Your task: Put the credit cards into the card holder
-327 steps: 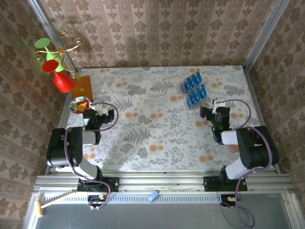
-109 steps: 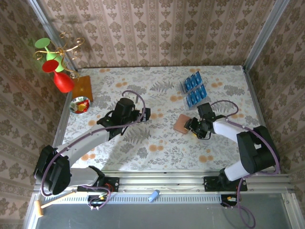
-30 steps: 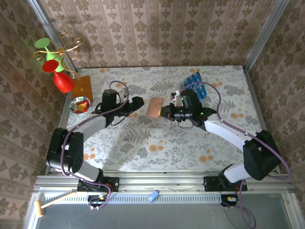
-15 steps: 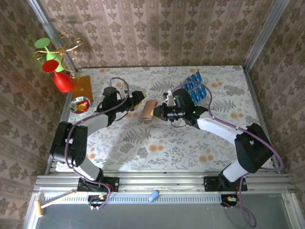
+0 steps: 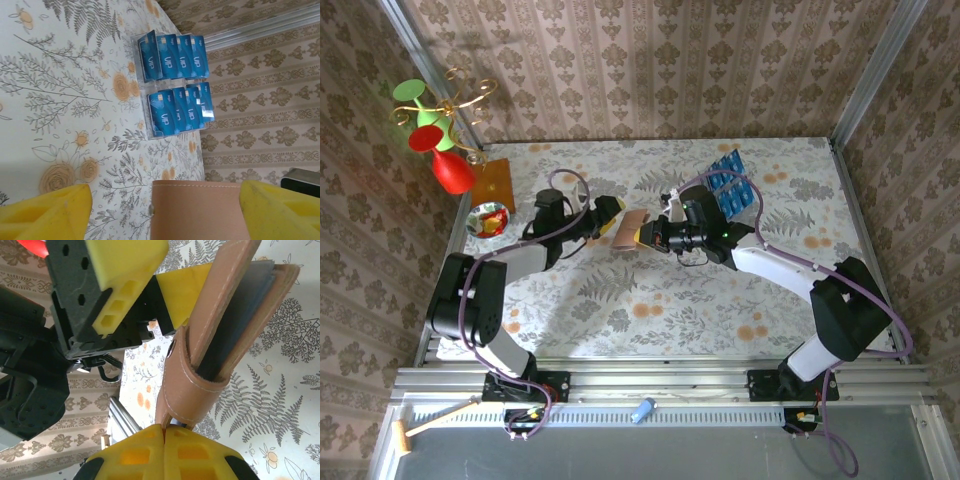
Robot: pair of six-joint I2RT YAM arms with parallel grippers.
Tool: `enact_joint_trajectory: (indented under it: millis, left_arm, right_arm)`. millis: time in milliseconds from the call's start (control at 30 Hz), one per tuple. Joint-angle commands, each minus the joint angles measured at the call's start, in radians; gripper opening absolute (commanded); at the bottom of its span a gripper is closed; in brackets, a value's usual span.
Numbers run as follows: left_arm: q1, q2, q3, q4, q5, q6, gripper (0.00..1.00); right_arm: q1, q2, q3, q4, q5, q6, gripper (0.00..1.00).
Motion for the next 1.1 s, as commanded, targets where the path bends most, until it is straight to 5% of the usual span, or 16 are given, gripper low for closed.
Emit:
enact_joint_trajectory:
  millis: [0, 600, 900, 1067]
  left_arm:
    - [0.008, 0.002, -0.006, 0.023, 0.013, 0.004, 0.79]
    - [-0.016, 0.048, -0.033, 0.203, 0.042, -0.138, 0.77]
    - [-0.016, 0.065, -0.03, 0.36, 0.047, -0.24, 0.43]
    - [-0.007, 0.057, -0.035, 0.36, 0.044, -0.237, 0.38]
  right_arm:
    - [0.011, -0.004, 0.037, 0.029, -0.012, 0.011, 0.0]
    - [0.031, 0.033, 0.063, 0.084, -0.007, 0.037, 0.0]
    - [0.024, 0.07, 0.036, 0.108, 0.008, 0.025, 0.0]
    - [0.009, 0.071, 0.003, 0.12, 0.015, 0.028, 0.0]
